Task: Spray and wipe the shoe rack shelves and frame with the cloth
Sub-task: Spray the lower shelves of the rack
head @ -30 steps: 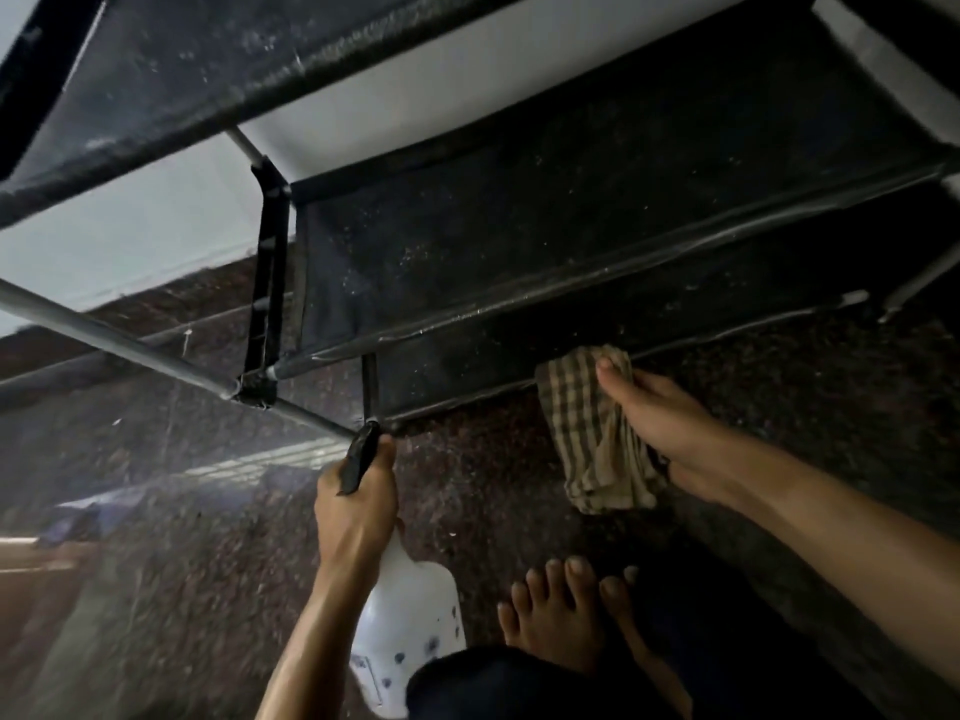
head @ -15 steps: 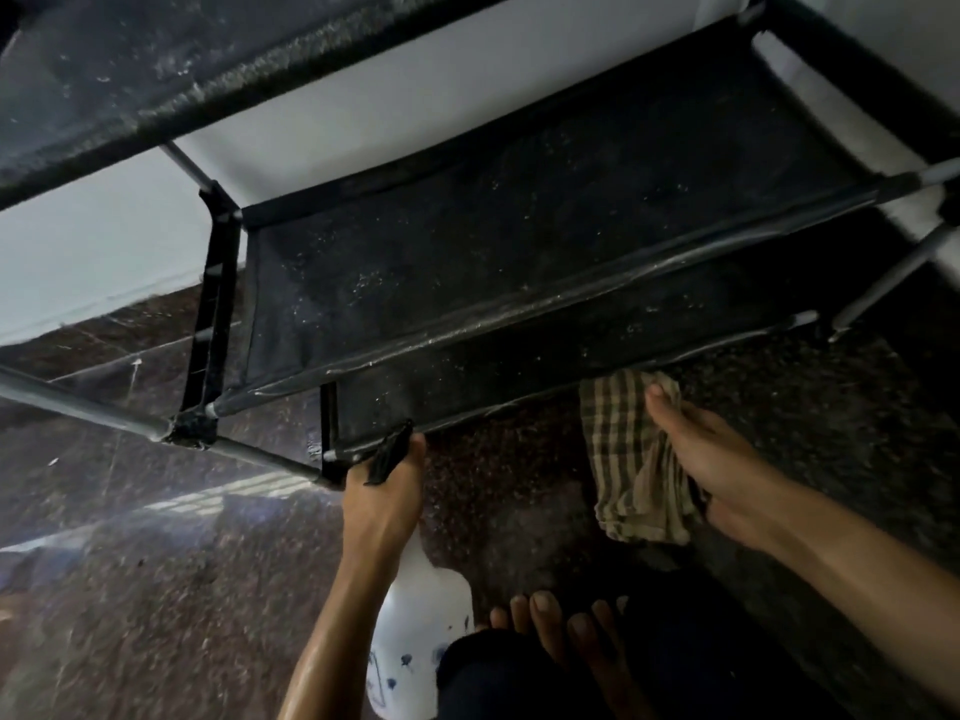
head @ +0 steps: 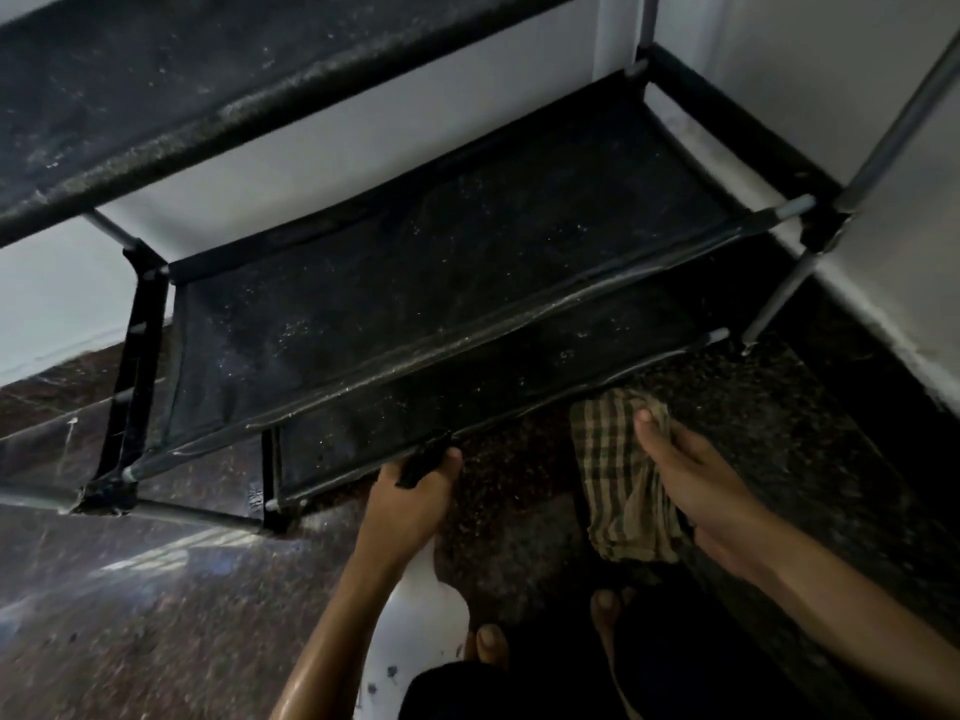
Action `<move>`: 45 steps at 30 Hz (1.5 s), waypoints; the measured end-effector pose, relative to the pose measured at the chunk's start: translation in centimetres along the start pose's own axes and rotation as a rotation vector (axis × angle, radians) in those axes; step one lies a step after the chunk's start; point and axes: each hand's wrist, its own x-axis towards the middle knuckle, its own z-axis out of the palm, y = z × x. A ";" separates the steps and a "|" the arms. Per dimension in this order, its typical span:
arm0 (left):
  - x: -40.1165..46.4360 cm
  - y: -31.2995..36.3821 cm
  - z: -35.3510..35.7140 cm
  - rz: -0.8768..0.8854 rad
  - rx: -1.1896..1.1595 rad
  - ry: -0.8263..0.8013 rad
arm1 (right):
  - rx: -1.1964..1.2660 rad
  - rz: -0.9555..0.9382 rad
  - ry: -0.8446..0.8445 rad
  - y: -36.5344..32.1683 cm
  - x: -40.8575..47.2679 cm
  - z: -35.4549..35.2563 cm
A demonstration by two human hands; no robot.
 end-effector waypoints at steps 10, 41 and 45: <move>1.4 3.8 4.4 -0.013 0.034 -0.031 | 0.143 0.042 0.067 -0.1 -0.6 -2.3; 1.5 11.7 12.7 0.110 0.142 -0.269 | 0.451 0.028 0.170 0.6 -2.7 -6.1; 0.4 10.5 11.3 0.280 0.122 -0.404 | 0.489 -0.010 0.156 -0.3 -3.0 -6.1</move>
